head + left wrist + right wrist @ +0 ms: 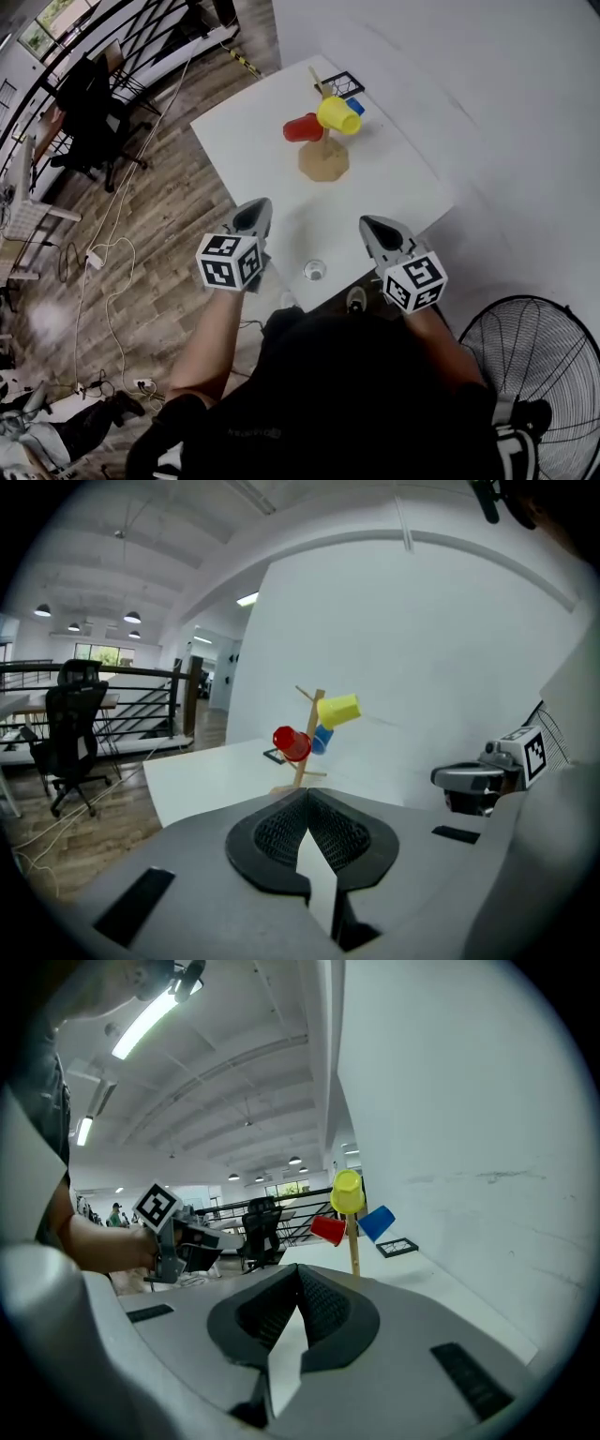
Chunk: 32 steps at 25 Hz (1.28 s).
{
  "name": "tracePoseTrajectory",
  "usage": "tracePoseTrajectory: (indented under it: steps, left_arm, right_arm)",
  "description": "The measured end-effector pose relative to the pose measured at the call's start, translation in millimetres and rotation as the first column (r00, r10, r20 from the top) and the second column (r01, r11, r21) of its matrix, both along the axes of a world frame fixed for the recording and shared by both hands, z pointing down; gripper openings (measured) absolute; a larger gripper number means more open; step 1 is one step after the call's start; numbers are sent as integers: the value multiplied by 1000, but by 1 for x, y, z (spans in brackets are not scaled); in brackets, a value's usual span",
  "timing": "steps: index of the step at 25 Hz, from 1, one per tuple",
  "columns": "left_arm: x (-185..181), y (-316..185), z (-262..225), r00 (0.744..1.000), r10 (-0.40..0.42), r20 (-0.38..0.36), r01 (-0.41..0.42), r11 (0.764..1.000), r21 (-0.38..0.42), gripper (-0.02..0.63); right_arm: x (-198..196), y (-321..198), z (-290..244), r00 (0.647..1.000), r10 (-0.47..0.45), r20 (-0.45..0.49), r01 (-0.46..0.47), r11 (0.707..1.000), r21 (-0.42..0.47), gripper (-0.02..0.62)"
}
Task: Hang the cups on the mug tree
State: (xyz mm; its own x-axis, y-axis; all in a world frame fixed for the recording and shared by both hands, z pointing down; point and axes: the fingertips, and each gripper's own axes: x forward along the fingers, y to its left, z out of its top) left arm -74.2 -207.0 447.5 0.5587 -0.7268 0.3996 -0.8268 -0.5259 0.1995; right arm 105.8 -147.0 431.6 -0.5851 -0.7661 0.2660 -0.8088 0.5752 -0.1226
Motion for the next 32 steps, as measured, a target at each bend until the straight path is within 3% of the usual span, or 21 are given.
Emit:
tracePoseTrajectory:
  steps: [9,18,32]
  left_arm:
    - [8,50,42,992,80,96,-75,996,-52,17]
    - [8,42,26,993,40,107,-41,999,10,17]
    - [19,38,11,992,45,116,-49,998,38,17]
  right_arm:
    - [-11,-11,10,1000,-19,-3,19,999,-37,8]
    - [-8,-21,14,999,-28,-25,27,999,-40,8]
    - [-6,-23,15,999,-40,-19,40,998,-43,8]
